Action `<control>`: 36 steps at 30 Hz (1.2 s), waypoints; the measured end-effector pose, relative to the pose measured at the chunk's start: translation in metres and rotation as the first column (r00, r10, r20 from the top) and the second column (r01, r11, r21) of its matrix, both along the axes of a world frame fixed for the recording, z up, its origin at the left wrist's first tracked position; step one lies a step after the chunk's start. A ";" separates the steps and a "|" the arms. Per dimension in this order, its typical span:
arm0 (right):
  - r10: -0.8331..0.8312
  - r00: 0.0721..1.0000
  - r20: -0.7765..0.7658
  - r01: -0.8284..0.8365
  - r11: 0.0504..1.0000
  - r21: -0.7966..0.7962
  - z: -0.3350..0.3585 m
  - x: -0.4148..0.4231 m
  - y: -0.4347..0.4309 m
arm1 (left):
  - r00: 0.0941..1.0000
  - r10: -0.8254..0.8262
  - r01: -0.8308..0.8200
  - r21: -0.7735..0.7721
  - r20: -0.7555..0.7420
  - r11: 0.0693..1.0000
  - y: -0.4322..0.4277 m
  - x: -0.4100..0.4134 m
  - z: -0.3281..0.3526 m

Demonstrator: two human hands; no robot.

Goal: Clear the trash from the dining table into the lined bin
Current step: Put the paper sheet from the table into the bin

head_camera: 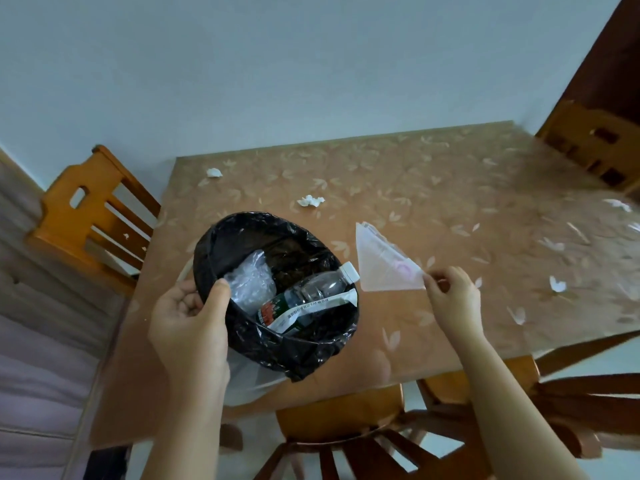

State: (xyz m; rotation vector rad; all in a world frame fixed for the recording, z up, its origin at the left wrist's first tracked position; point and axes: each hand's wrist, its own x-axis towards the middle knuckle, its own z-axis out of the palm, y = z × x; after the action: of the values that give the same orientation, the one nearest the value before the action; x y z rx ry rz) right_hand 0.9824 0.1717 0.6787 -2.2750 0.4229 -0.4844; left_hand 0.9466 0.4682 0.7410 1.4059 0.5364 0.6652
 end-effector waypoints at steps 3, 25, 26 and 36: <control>-0.029 0.995 0.092 0.024 0.998 0.049 0.020 0.000 0.005 | 1.000 -0.022 0.022 -0.001 0.006 1.000 -0.001 -0.001 0.001; 0.612 0.779 0.137 -0.627 0.764 0.152 0.080 -0.013 0.102 | 0.997 -0.064 0.065 -0.027 0.038 0.998 -0.007 -0.014 0.009; 0.645 0.754 0.120 -0.656 0.733 0.182 0.080 -0.013 0.105 | 0.998 -0.056 0.057 -0.037 0.037 0.998 -0.007 -0.014 0.009; 0.625 0.770 0.126 -0.638 0.754 0.155 0.080 -0.010 0.097 | 1.000 0.026 -0.025 -0.052 0.015 0.998 0.007 -0.015 0.009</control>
State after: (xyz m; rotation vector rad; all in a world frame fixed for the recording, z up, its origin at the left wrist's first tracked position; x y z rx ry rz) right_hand 0.9722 0.2686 0.7585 -2.0409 -0.3373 -0.1530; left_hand 0.9317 0.4753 0.7500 1.3459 0.5566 0.6776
